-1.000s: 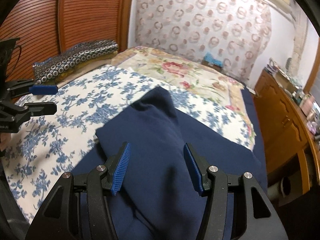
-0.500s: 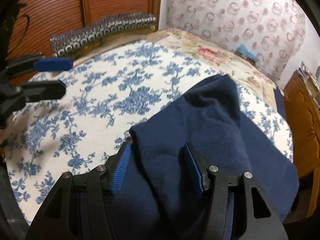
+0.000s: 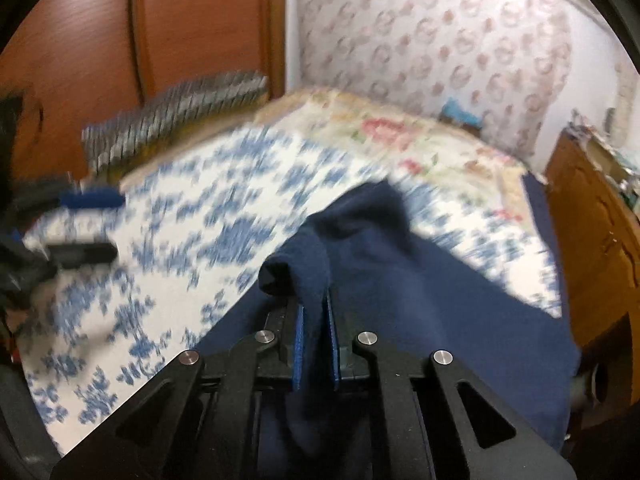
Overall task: Fold small clothes
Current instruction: 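Grasp the folded navy shirt edge with the right gripper and lift it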
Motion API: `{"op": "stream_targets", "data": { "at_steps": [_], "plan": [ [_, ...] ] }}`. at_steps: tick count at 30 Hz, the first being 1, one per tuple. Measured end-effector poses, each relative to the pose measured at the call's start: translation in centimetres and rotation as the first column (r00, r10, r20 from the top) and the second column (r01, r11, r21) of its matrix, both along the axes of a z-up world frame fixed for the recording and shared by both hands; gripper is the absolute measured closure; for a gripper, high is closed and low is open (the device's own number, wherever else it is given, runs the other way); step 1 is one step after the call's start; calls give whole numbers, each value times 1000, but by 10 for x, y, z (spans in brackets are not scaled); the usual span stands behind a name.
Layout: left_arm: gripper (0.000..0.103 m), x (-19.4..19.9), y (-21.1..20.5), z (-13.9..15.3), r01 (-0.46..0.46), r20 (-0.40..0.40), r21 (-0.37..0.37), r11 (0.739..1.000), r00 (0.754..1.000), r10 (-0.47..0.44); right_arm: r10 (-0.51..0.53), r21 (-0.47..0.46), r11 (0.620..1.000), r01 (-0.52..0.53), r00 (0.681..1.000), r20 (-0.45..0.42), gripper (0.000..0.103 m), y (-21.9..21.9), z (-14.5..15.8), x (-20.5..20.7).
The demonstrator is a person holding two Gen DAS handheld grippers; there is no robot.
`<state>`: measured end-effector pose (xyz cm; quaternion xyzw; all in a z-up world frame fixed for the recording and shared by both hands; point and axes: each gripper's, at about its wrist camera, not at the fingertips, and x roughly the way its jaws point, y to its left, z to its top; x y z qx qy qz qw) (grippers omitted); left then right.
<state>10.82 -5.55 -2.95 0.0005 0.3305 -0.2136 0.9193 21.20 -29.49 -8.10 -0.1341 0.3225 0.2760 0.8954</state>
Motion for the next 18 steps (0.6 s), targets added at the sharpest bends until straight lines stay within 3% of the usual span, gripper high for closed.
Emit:
{"op": "stream_targets", "data": {
  "at_steps": [8, 18],
  "plan": [
    [48, -2, -8, 0, 26, -3, -1, 1000, 1000, -26, -169, 67, 984, 164, 983, 77, 96, -76, 53, 6],
    [48, -7, -24, -1, 65, -9, 0, 998, 998, -65, -314, 74, 948, 310, 947, 67, 96, -132, 66, 15]
  ]
}}
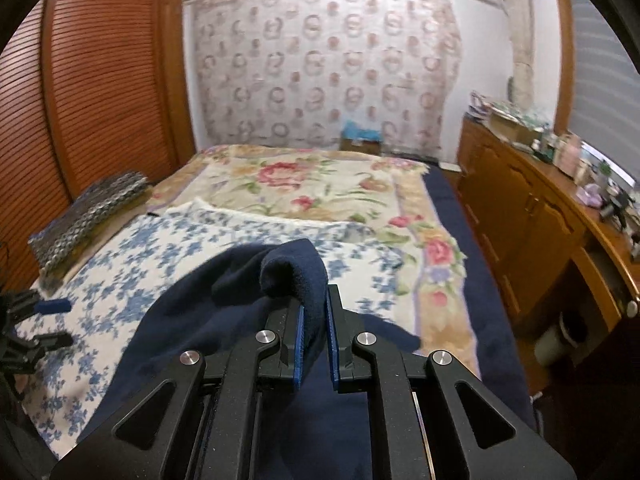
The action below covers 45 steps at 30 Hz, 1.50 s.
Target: Fold small clothes
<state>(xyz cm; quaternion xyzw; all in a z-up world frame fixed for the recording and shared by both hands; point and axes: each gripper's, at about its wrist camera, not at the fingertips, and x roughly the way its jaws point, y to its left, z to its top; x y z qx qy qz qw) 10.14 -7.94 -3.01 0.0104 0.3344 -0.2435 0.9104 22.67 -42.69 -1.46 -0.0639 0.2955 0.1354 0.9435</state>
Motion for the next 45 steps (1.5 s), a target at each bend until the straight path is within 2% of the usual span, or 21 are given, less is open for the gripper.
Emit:
{"op": "stream_targets", "data": {
  "at_steps": [6, 8, 12, 14, 16, 18, 23, 27, 29, 32, 34, 36, 39, 41, 45],
  "plan": [
    [48, -3, -7, -3, 20, -5, -1, 1000, 1000, -20, -183, -99, 979, 181, 983, -14, 98, -27, -17, 26],
    [48, -3, -8, -4, 22, -7, 4, 1000, 1000, -22, -203, -98, 975, 198, 978, -44, 98, -39, -28, 32],
    [48, -3, -9, -4, 22, -9, 2, 1000, 1000, -21, -177, -59, 983, 175, 983, -41, 98, -43, -34, 19],
    [48, -4, -9, -5, 25, -7, 2, 1000, 1000, -25, -166, -47, 985, 165, 985, -35, 86, -39, -34, 12],
    [48, -3, -11, -6, 26, -11, 2, 1000, 1000, -26, -142, -41, 989, 140, 989, -39, 68, -33, -35, 8],
    [48, -3, -13, -8, 30, -16, 3, 1000, 999, -30, -121, -33, 992, 119, 991, -58, 58, -27, -41, 9],
    [48, -3, -20, -13, 42, -26, 11, 999, 999, -42, -90, 27, 995, 96, 984, -156, 58, -22, -69, 35],
    [48, -6, -25, -16, 57, -33, 16, 998, 998, -56, -101, 7, 994, 106, 970, -223, 58, -19, -93, 54],
    [48, -7, -27, -17, 63, -39, 14, 998, 997, -62, -91, 3, 995, 95, 965, -246, 59, -17, -101, 59],
    [48, -8, -30, -19, 69, -45, 17, 997, 997, -68, -40, 0, 999, 41, 970, -240, 91, -11, -100, 54],
    [48, -9, -32, -19, 74, -48, 19, 997, 996, -73, -14, -1, 1000, 14, 975, -220, 98, -9, -95, 49],
    [48, -12, -33, -17, 78, -45, 19, 997, 996, -77, 22, 11, 1000, -20, 979, -202, 98, -8, -88, 40],
    [48, -16, -35, -13, 88, -33, 13, 996, 996, -87, 6, 11, 1000, -5, 989, -149, 99, -15, -73, 27],
    [48, -16, -36, -11, 92, -31, 11, 996, 995, -92, -64, 9, 998, 65, 991, -117, 99, -29, -64, 25],
    [48, -19, -39, -11, 100, -30, 13, 995, 995, -99, -163, -17, 987, 162, 980, -117, 99, -45, -64, 29]
  ]
}}
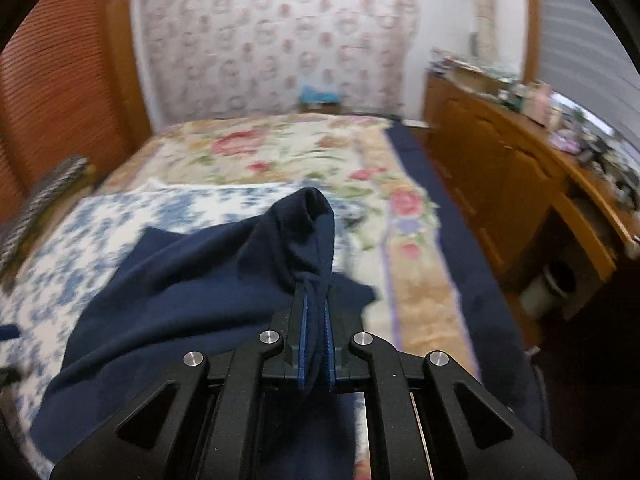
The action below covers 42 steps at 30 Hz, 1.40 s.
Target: Fold small clothes
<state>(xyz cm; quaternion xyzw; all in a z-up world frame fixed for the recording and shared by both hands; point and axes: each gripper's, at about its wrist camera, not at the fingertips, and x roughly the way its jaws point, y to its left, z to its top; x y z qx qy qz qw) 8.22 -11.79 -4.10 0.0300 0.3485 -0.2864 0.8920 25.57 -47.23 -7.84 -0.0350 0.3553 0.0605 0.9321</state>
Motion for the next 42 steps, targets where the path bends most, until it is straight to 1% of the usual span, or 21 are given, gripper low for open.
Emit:
{"op": "stream_targets", "data": {
  "at_steps": [2, 4, 5, 6, 7, 10, 12, 14, 17, 21, 22, 24, 27, 33, 34, 35, 36, 37, 40, 42],
  "plan": [
    [48, -1, -1, -1, 3, -3, 2, 1000, 1000, -3, -16, -17, 1000, 15, 1000, -18, 97, -1, -3, -2],
    [48, 0, -1, -1, 3, -7, 4, 1000, 1000, -3, -35, -52, 998, 35, 999, -6, 83, 0, -2, -8],
    [48, 0, -2, -1, 3, -8, 3, 1000, 1000, -3, -28, -51, 998, 28, 1000, 4, 80, 1, 1, -17],
    [48, -1, -2, -2, 4, -10, 1, 1000, 1000, -4, -21, -43, 999, 22, 1000, 6, 73, 0, 2, -23],
    [48, -2, -2, -2, 6, -12, 0, 1000, 1000, -6, -11, -31, 999, 12, 1000, 10, 70, 0, 4, -32],
    [48, -5, -6, -5, 16, -21, 3, 1000, 1000, -16, 38, -25, 999, -38, 999, 24, 70, 6, 7, -67],
    [48, -7, -8, -6, 24, -23, 6, 1000, 999, -24, 85, -24, 996, -84, 996, 23, 69, 15, 3, -93],
    [48, -8, -10, -7, 29, -24, 9, 1000, 999, -29, 127, -13, 992, -127, 992, 2, 70, 23, -5, -117],
    [48, -10, -14, -11, 37, -35, 11, 999, 999, -36, 161, 1, 987, -161, 987, -28, 70, 35, -16, -138],
    [48, -13, -18, -17, 49, -53, 15, 999, 997, -48, 168, -7, 986, -168, 984, -63, 70, 43, -32, -152],
    [48, -14, -18, -18, 50, -60, 13, 999, 997, -49, 165, 5, 986, -165, 984, -71, 70, 43, -35, -154],
    [48, -17, -19, -20, 57, -70, 13, 998, 996, -56, 164, 17, 987, -163, 983, -83, 70, 43, -40, -155],
    [48, -21, -21, -22, 63, -74, 19, 998, 995, -62, 161, 6, 987, -161, 982, -99, 70, 45, -48, -156],
    [48, -28, -26, -29, 74, -94, 26, 997, 993, -71, 158, -2, 987, -159, 982, -105, 69, 47, -53, -156],
    [48, -29, -26, -29, 73, -92, 27, 997, 993, -71, 160, -8, 987, -162, 981, -106, 71, 48, -53, -155],
    [48, -30, -25, -28, 73, -91, 25, 997, 993, -70, 168, -20, 985, -171, 980, -106, 74, 50, -54, -156],
    [48, -31, -25, -28, 72, -92, 22, 997, 993, -70, 181, -23, 983, -184, 978, -107, 83, 52, -55, -157],
    [48, -31, -25, -28, 72, -92, 21, 997, 993, -70, 199, -23, 979, -202, 975, -103, 94, 53, -55, -158],
    [48, -31, -23, -26, 69, -89, 13, 998, 994, -67, 214, -17, 976, -217, 972, -95, 102, 53, -49, -163],
    [48, -30, -22, -23, 66, -79, 6, 998, 995, -65, 209, -29, 977, -212, 974, -83, 102, 50, -41, -166]
  ]
}}
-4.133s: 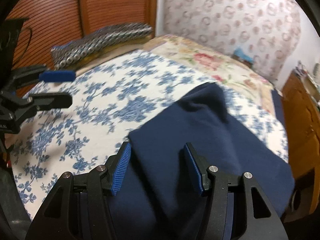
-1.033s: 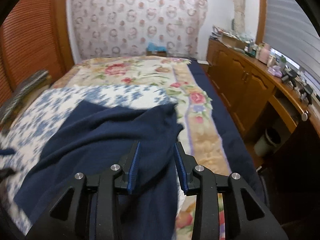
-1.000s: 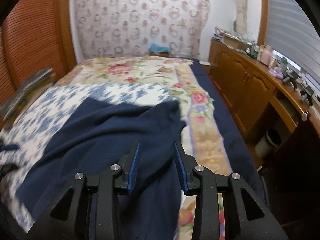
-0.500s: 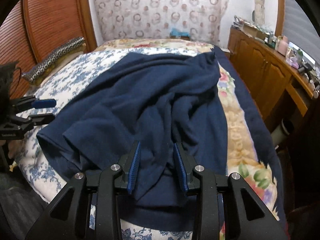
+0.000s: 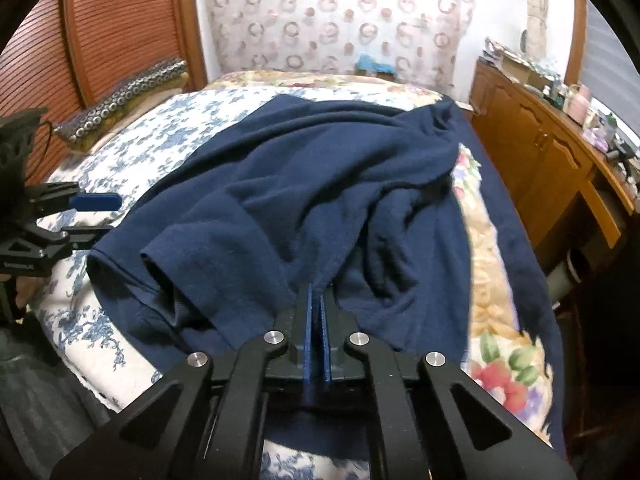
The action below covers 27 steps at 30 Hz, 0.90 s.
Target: Fold small clothes
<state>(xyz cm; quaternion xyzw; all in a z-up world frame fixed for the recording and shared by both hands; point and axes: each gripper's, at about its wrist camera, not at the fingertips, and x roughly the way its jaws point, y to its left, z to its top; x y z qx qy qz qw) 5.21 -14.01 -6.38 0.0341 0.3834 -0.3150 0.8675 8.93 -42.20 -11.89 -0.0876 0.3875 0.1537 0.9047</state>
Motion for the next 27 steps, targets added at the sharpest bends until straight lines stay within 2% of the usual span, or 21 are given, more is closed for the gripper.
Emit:
{"op": "stream_targets", "data": {
  "at_steps": [9, 16, 22, 27],
  "plan": [
    [48, 0, -5, 15, 18, 35, -22, 1000, 999, -17, -29, -108, 994, 32, 999, 27, 103, -33, 45, -23],
    [48, 4, -22, 3, 58, -20, 16, 998, 998, -58, -67, -159, 986, 57, 996, -62, 103, -50, 18, -17],
    [49, 1, -25, -1, 79, -52, 8, 997, 996, -79, -74, -125, 990, 64, 994, -77, 103, -57, 7, -14],
    [66, -1, -31, -7, 119, -96, 1, 993, 988, -119, -70, -110, 992, 63, 996, -56, 103, -57, 9, -14]
  ]
}}
